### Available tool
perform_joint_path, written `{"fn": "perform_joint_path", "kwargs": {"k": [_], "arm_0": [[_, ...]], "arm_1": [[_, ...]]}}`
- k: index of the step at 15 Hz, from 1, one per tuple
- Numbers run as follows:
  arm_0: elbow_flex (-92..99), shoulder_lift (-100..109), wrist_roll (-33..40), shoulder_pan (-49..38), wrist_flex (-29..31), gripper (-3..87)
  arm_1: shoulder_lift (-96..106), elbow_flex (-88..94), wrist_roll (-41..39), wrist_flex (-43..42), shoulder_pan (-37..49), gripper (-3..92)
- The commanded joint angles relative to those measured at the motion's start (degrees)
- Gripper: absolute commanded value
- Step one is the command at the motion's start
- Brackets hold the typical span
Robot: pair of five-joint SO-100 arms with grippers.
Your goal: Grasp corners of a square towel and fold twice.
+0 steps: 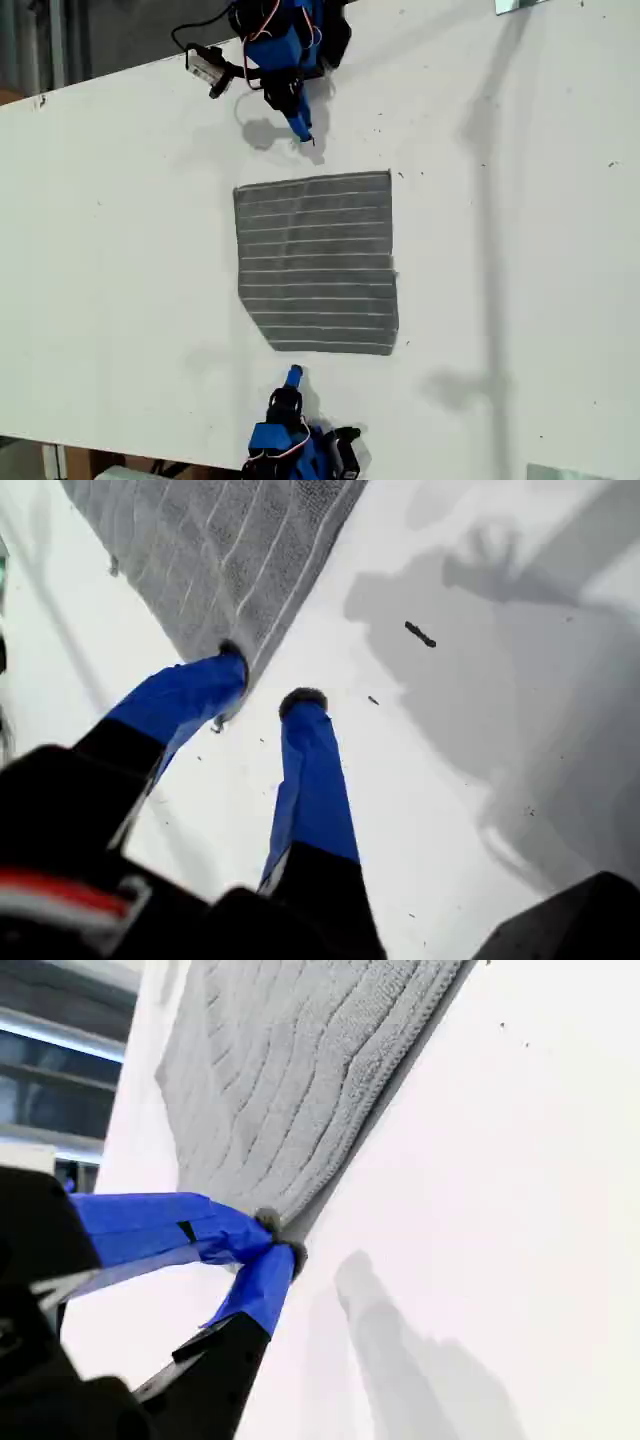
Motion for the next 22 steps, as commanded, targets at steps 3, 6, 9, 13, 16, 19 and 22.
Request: {"fn": "perform_joint_path", "kwargs": {"k": [3,6,9,13,16,19,22], "arm_0": [[0.3,0.2,-24.2,3.1,-2.2,11.2],[0.3,0.2,-33.4,-7.9,0.5,8.5],[-0.4,0.2,-29.7,-8.3,1.3,10.3],[0.4,0.2,-25.2,-5.1,-3.1,12.9],[0.4,0.2,-24.5,-5.1,-2.8,14.2],[0.4,0.2,-24.5,-5.2,-2.8,13.7],[0.5,0.2,-24.8,-4.5,-2.5,13.7]], "arm_1": [[0.0,-1.5,-0.9,-2.5,4.8,16.2],[0.1,-3.4,-2.2,1.9,14.6,14.1],[0.0,1.5,5.6,-4.5,9.5,1.0],[-24.6,-16.2,-15.6,-19.0,5.3,33.6],[-78.8,-50.3,-17.6,-11.2,-10.2,38.9],[-92.3,-48.3,-13.1,-23.2,-20.5,42.5],[-104.8,-58.4,-12.0,-22.5,-24.8,43.1]]}}
